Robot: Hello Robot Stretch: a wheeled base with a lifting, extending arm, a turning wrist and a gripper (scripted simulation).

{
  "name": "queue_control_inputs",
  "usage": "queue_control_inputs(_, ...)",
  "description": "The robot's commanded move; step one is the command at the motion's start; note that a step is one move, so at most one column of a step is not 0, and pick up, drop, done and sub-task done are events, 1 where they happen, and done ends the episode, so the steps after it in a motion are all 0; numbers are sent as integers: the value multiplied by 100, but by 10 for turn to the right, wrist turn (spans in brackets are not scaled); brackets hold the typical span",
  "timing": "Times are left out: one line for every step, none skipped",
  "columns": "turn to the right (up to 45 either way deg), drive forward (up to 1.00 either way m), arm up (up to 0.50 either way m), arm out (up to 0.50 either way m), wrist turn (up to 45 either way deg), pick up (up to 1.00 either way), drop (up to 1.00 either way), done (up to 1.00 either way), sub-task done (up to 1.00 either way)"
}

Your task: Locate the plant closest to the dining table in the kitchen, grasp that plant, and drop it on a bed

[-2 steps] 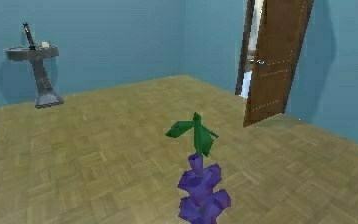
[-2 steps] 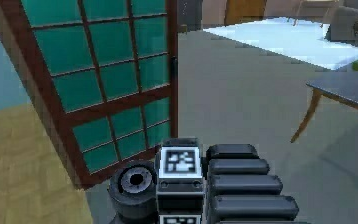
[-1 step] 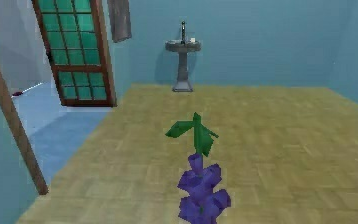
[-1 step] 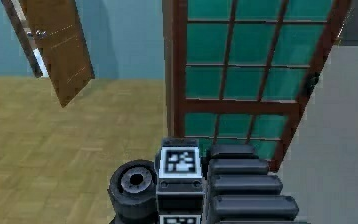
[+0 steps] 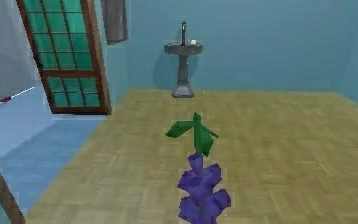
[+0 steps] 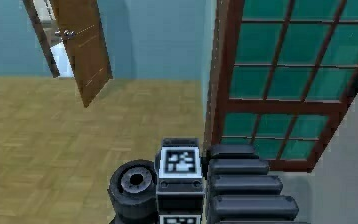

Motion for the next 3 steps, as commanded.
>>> queue_control_inputs(-210,0,0,0,0,0,0,0,0)
queue_control_inputs(0,100,0,0,0,0,0,0,0)
queue_control_inputs(-30,0,0,0,0,0,0,0,0)
